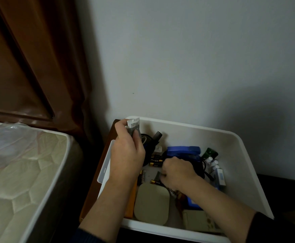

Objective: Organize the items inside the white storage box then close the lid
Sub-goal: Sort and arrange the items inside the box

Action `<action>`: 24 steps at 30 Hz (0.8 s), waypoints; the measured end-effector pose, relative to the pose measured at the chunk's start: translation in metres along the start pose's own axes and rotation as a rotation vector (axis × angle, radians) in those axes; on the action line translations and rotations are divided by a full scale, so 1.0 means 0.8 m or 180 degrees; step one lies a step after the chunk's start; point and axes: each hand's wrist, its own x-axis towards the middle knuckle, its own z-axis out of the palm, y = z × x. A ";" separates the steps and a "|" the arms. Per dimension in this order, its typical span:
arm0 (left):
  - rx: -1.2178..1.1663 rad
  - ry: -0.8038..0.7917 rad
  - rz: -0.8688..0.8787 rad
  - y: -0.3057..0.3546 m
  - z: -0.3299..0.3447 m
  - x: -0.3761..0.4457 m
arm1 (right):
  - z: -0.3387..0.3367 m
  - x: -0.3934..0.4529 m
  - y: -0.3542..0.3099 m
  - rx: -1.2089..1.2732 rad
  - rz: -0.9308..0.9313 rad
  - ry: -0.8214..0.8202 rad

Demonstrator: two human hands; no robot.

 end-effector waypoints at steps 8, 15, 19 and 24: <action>-0.0075 -0.0003 -0.0025 0.000 0.001 -0.001 | -0.007 0.018 -0.008 -0.0468 -0.0226 -0.0121; -0.0272 -0.0210 0.0053 -0.005 0.000 0.000 | -0.012 0.030 0.000 0.0204 -0.0005 -0.0382; -0.0319 -0.0300 0.0027 -0.010 0.001 -0.001 | -0.012 0.015 0.023 0.1104 0.0002 -0.0072; -0.0683 -0.0675 -0.0293 -0.011 0.000 -0.006 | -0.032 -0.025 0.049 0.2617 -0.0146 0.0407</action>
